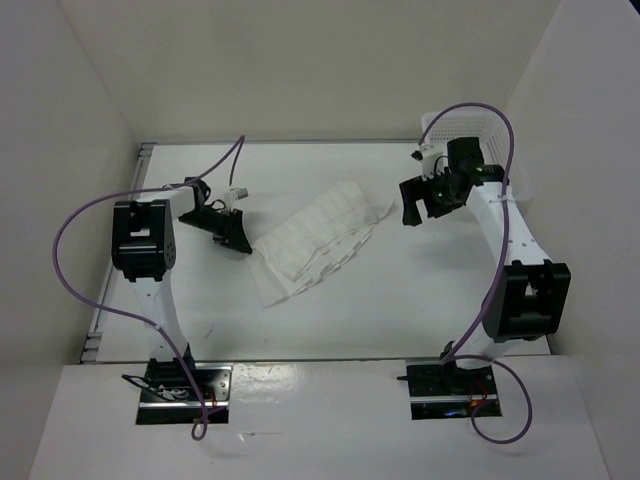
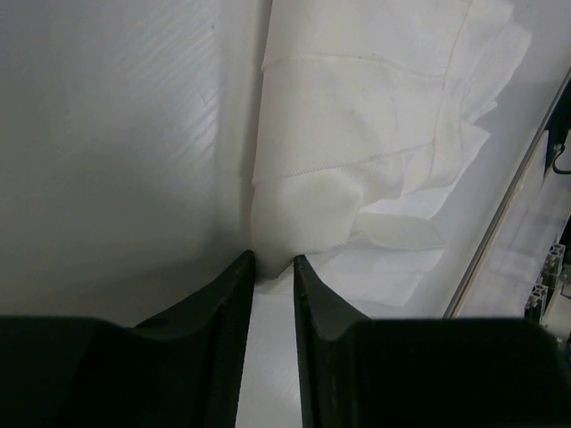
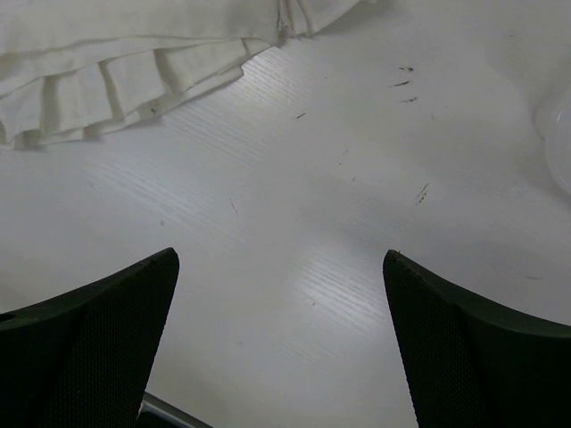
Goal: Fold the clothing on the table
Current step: Fold the skirt
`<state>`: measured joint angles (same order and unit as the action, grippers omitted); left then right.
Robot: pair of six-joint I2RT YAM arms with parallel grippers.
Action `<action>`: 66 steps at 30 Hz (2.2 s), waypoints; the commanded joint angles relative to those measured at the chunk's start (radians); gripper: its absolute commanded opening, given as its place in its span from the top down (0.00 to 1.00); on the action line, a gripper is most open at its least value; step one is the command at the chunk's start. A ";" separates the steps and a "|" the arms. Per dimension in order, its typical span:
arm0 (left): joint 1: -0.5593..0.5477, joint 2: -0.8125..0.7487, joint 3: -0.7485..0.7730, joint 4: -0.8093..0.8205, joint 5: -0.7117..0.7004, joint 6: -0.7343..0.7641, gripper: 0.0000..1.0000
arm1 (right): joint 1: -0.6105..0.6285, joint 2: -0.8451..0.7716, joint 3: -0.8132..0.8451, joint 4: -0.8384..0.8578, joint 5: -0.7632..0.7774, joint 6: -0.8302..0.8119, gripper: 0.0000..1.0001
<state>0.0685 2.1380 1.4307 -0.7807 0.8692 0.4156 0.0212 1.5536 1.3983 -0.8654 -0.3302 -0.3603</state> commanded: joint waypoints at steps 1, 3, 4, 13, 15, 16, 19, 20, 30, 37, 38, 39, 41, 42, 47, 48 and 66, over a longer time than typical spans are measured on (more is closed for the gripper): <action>0.004 0.030 -0.036 0.003 -0.065 0.038 0.69 | -0.006 0.010 0.008 0.000 -0.024 -0.006 0.01; 0.004 0.020 -0.056 0.003 -0.065 0.049 0.80 | -0.006 0.019 0.008 0.000 -0.024 -0.006 0.01; 0.013 0.020 -0.056 -0.006 -0.074 0.058 0.85 | -0.006 0.029 0.008 0.000 -0.024 -0.006 0.01; 0.033 -0.038 -0.142 -0.101 -0.142 0.179 1.00 | 0.012 0.079 0.048 -0.018 -0.053 -0.016 0.01; 0.043 -0.049 -0.153 -0.138 -0.167 0.225 1.00 | 0.013 0.088 0.057 -0.018 -0.063 -0.026 0.01; 0.044 -0.049 -0.153 -0.150 -0.167 0.239 1.00 | 0.013 0.098 0.057 -0.027 -0.063 -0.026 0.01; 0.054 -0.070 -0.162 -0.163 -0.182 0.264 1.00 | 0.013 0.143 0.067 -0.014 -0.098 -0.026 0.01; 0.054 -0.070 -0.162 -0.163 -0.182 0.264 1.00 | 0.013 0.158 0.067 -0.004 -0.122 -0.026 0.01; 0.031 -0.061 -0.133 -0.124 -0.207 0.220 1.00 | 0.022 0.543 0.347 -0.040 -0.389 -0.083 0.01; 0.011 -0.093 -0.124 -0.083 -0.228 0.148 1.00 | 0.022 0.678 0.462 0.034 -0.420 -0.083 0.01; 0.002 -0.104 -0.124 -0.071 -0.239 0.134 1.00 | 0.022 0.689 0.462 0.034 -0.432 -0.092 0.01; 0.002 -0.113 -0.136 -0.071 -0.252 0.134 1.00 | 0.022 0.709 0.478 0.045 -0.432 -0.092 0.01; -0.007 -0.122 -0.145 -0.049 -0.263 0.121 1.00 | 0.022 0.732 0.511 0.045 -0.455 -0.092 0.01; -0.016 -0.122 -0.145 -0.049 -0.263 0.109 1.00 | 0.022 0.747 0.525 0.045 -0.455 -0.092 0.01; -0.027 -0.122 -0.145 -0.040 -0.272 0.080 1.00 | 0.032 0.871 0.657 0.031 -0.464 -0.092 0.01; -0.038 -0.122 -0.145 -0.040 -0.283 0.071 1.00 | 0.033 0.890 0.698 0.014 -0.477 -0.092 0.01; -0.098 -0.113 -0.095 -0.022 -0.338 0.052 1.00 | 0.129 0.953 0.679 -0.057 -0.538 -0.144 0.02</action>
<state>-0.0219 2.0178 1.3144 -0.8818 0.5926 0.4583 0.1387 2.4977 2.1304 -0.8749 -0.8898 -0.4782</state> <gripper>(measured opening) 0.008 0.982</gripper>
